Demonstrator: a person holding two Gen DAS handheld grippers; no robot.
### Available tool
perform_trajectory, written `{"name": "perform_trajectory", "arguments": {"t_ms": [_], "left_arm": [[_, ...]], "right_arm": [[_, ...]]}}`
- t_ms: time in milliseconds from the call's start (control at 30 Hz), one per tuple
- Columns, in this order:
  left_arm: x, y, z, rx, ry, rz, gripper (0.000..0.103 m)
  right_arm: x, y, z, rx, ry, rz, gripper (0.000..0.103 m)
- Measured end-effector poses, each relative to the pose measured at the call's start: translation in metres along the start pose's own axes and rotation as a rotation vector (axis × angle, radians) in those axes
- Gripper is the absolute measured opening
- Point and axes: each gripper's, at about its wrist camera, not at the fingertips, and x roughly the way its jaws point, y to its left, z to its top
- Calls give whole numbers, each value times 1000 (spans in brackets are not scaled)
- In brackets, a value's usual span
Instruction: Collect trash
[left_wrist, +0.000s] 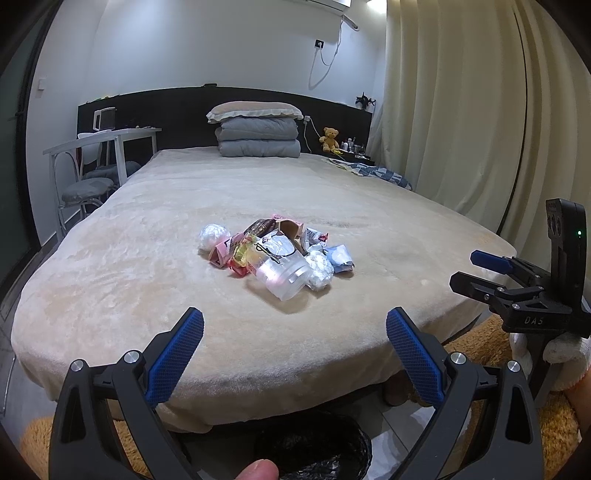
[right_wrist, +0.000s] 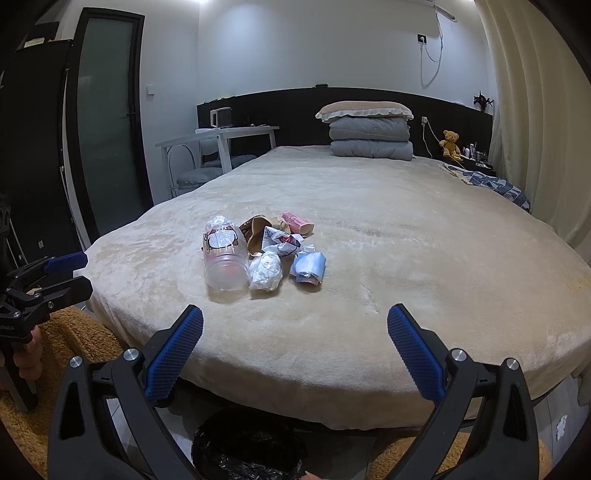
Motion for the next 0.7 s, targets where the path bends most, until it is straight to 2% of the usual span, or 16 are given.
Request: {"name": "perform_trajectory", "arguments": {"t_ms": [333,700], "left_arm": [[11,-5,4,66,36,-55,96],[62,4,32,171,126,-66,96]], "right_arm": [[4,-11,10,43,27,60,99],[53,-30,33,4,119,73,99]]}}
